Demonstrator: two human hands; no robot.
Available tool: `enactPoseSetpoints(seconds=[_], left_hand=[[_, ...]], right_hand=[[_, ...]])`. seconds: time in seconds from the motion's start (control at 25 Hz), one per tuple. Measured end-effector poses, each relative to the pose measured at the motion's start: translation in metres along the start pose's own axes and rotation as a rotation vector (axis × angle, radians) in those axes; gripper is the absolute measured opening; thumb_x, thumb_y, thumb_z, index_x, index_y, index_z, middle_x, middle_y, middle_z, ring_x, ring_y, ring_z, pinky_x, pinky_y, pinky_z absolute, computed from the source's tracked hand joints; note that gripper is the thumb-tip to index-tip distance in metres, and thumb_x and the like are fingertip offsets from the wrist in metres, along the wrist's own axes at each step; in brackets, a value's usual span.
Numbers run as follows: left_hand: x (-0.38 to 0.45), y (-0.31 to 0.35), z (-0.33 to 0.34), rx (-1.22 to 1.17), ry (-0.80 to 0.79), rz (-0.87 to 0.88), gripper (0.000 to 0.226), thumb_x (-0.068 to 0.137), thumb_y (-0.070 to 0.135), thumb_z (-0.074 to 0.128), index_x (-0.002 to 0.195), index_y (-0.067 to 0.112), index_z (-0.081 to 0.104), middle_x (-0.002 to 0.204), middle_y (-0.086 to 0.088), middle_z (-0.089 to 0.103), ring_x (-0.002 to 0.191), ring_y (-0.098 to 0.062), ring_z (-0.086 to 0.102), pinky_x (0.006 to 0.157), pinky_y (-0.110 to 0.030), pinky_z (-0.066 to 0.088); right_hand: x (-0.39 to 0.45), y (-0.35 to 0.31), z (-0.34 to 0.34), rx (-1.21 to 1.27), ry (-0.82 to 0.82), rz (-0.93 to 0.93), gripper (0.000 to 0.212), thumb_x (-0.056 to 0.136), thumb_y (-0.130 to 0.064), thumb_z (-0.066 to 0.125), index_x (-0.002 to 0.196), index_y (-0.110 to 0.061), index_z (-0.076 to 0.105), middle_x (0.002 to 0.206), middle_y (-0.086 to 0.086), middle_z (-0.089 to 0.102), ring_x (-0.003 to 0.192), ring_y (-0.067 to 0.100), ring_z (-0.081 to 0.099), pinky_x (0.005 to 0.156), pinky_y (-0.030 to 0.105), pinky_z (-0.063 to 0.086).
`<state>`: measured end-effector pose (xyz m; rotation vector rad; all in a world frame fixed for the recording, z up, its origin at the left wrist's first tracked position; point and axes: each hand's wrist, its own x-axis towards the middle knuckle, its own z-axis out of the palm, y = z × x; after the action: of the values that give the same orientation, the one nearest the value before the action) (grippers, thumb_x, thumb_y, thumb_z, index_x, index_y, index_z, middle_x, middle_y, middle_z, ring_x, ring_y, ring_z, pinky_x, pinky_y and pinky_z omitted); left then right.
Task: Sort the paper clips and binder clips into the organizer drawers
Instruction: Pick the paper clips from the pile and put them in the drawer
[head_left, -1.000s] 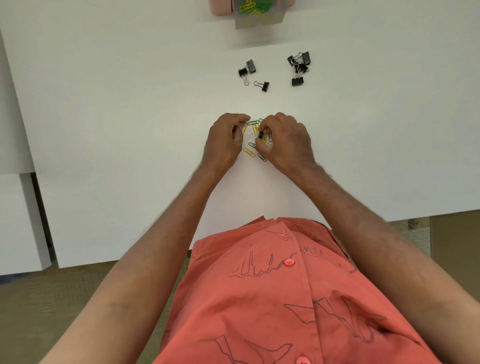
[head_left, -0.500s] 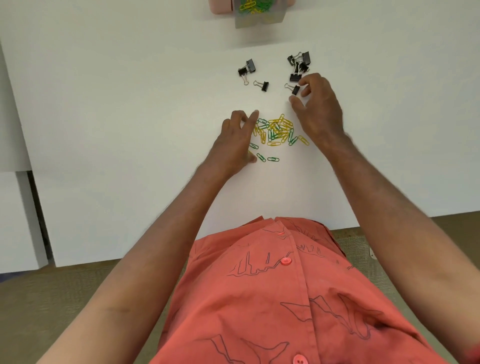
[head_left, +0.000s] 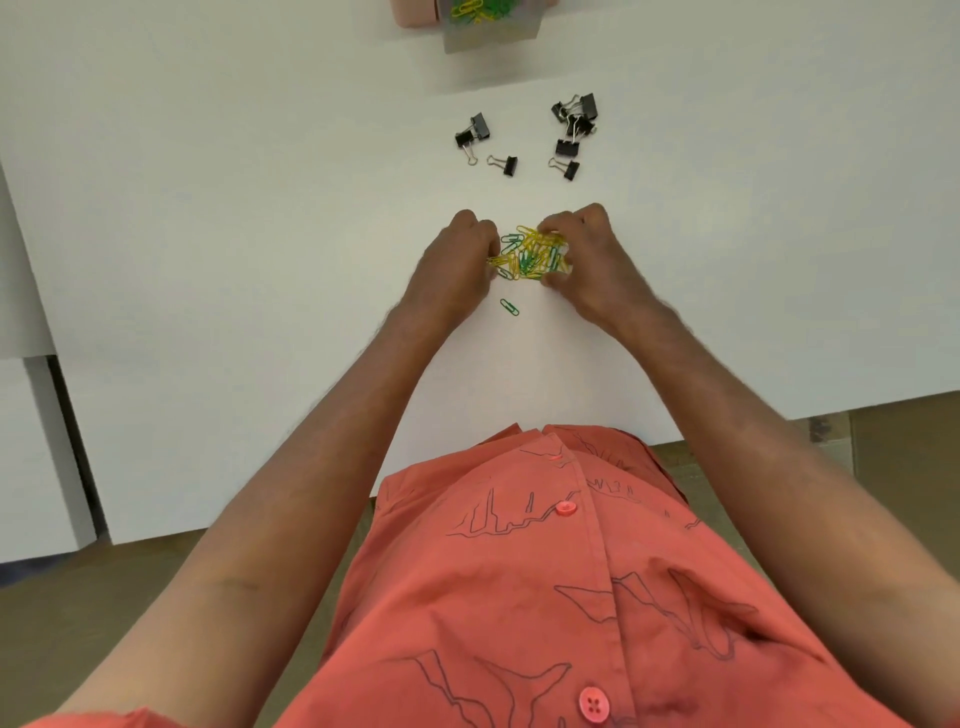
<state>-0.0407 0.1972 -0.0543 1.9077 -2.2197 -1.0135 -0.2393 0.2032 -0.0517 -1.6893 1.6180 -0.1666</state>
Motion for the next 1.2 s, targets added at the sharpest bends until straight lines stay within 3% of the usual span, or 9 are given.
enactPoseSetpoints(seconds=[0.16,0.4,0.56,0.8,0.92,1.08,1.2], left_hand=[[-0.001,0.0,0.004,0.024,0.04,-0.001,0.009,0.091,0.011,0.062,0.099,0.014,0.065,0.104,-0.006,0.057,0.089,-0.026,0.057,0.07,-0.036,0.046],[-0.007,0.002,0.006,-0.071,0.088,-0.011,0.007,0.088,0.013,0.062,0.094,0.015,0.063,0.099,-0.003,0.061,0.088,-0.022,0.057,0.067,-0.031,0.039],[-0.01,0.003,0.003,-0.258,0.106,-0.084,0.006,0.087,0.011,0.064,0.09,0.015,0.067,0.087,0.004,0.067,0.078,-0.016,0.061,0.069,-0.035,0.05],[-0.014,0.003,0.001,-0.476,0.097,-0.165,0.004,0.09,0.013,0.07,0.089,0.016,0.068,0.076,0.012,0.065,0.062,0.007,0.056,0.06,-0.011,0.044],[-0.014,0.001,-0.003,-0.565,0.13,-0.196,0.009,0.09,0.014,0.071,0.085,0.02,0.066,0.077,0.013,0.066,0.064,0.003,0.059,0.061,-0.008,0.045],[-0.011,-0.004,-0.018,-0.689,0.192,-0.234,0.008,0.09,0.014,0.071,0.086,0.021,0.068,0.079,0.009,0.07,0.07,-0.01,0.067,0.068,-0.018,0.051],[-0.003,-0.008,-0.038,-0.733,0.272,-0.238,0.005,0.09,0.015,0.07,0.09,0.02,0.071,0.083,0.002,0.073,0.068,-0.007,0.065,0.068,-0.021,0.051]], right_hand=[[0.003,-0.003,0.004,-0.055,0.031,-0.014,0.025,0.09,-0.008,0.071,0.113,-0.017,0.065,0.119,0.007,0.05,0.095,0.019,0.056,0.089,0.036,0.052],[0.001,-0.008,0.002,-0.18,0.055,-0.068,0.014,0.09,-0.011,0.062,0.102,-0.017,0.063,0.105,0.002,0.058,0.089,0.022,0.059,0.073,0.031,0.044],[0.0,-0.006,-0.003,-0.15,0.069,-0.034,0.016,0.09,-0.017,0.064,0.103,-0.025,0.067,0.098,-0.008,0.058,0.088,0.015,0.058,0.075,0.031,0.047],[0.005,-0.009,-0.015,0.257,0.08,0.167,0.018,0.09,-0.011,0.071,0.097,-0.027,0.077,0.092,-0.006,0.073,0.074,0.003,0.063,0.076,0.021,0.055],[0.011,-0.016,-0.029,0.422,0.091,0.206,0.02,0.088,-0.011,0.074,0.091,-0.03,0.078,0.086,-0.005,0.076,0.076,0.006,0.069,0.078,0.027,0.059],[0.038,-0.039,-0.06,0.544,0.125,0.128,0.016,0.084,-0.014,0.076,0.094,-0.025,0.081,0.094,0.005,0.078,0.085,0.014,0.072,0.093,0.04,0.061],[0.077,-0.068,-0.09,0.482,0.228,0.006,0.018,0.086,-0.013,0.071,0.095,-0.025,0.08,0.091,0.004,0.077,0.078,0.012,0.07,0.085,0.038,0.063]])
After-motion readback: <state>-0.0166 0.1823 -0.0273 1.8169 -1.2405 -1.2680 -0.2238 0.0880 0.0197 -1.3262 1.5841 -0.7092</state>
